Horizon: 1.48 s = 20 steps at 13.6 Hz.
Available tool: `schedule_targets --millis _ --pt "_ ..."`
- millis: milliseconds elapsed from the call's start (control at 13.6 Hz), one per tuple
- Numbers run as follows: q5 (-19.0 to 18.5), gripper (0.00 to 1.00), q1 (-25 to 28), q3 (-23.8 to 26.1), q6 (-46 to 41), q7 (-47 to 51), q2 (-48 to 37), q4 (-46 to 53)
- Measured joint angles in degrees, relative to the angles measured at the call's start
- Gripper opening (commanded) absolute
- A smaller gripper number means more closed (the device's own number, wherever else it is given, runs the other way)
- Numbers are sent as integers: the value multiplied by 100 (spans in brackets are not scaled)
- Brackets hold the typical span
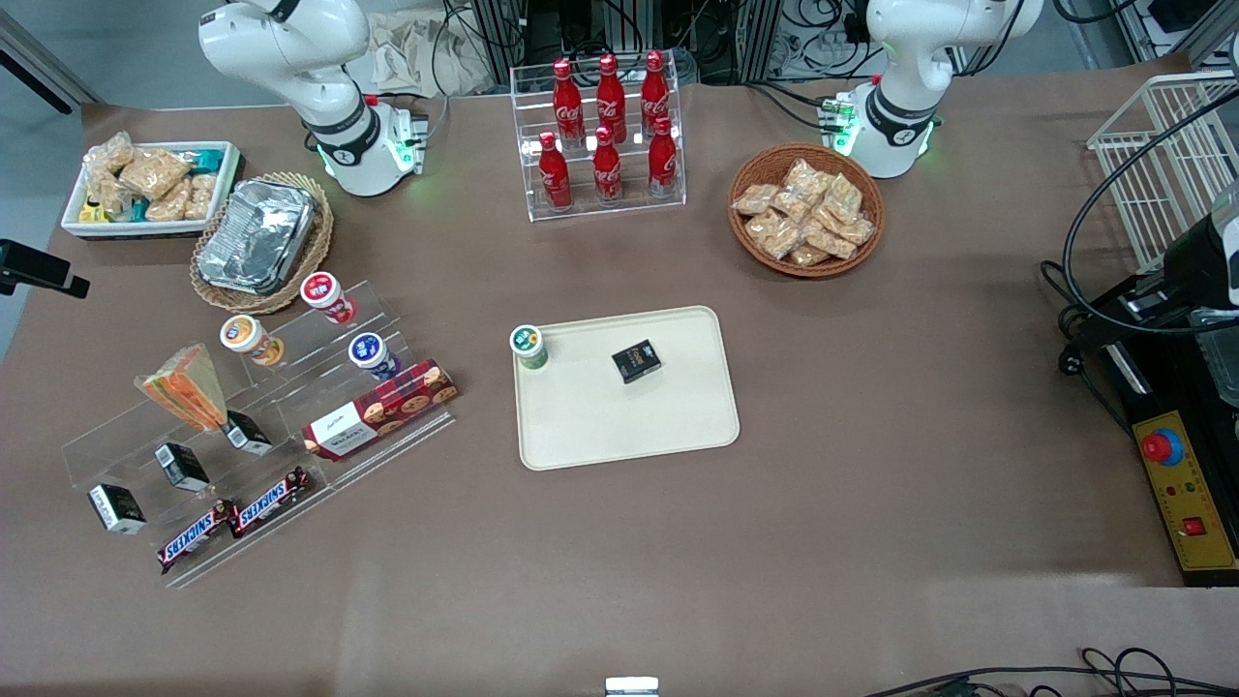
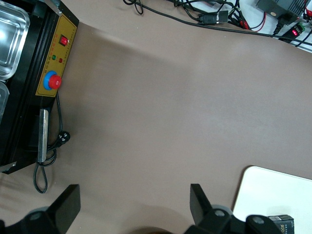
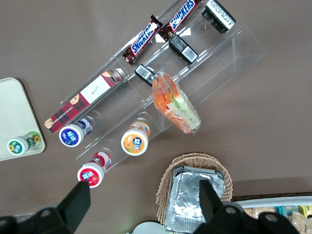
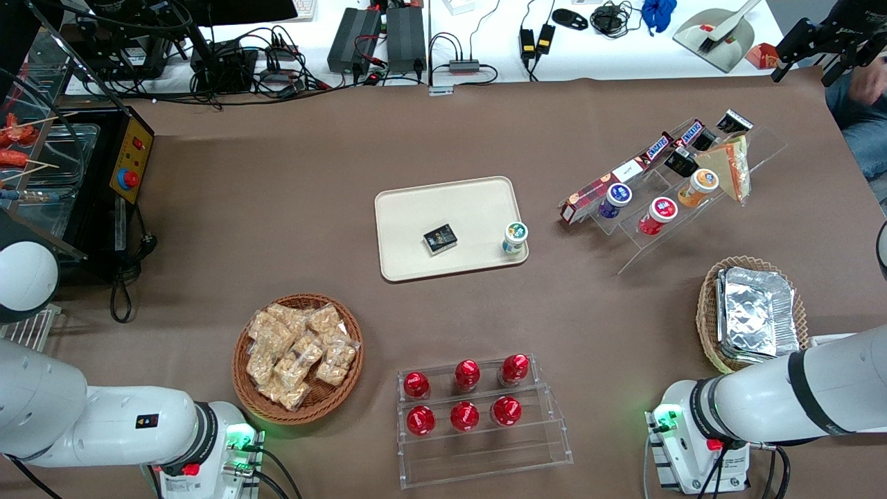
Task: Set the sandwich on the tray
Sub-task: 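Move the right gripper down toward the bagged sandwich in the acrylic rack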
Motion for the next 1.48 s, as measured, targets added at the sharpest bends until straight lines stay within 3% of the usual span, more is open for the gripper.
schedule_targets --millis 516,1107,1475 --pt "9 99 -1 -69 46 -17 -7 1" --pt "15 99 -1 -189 122 -892 -3 -18" --pt "15 99 -2 -204 1057 -1569 118 -719"
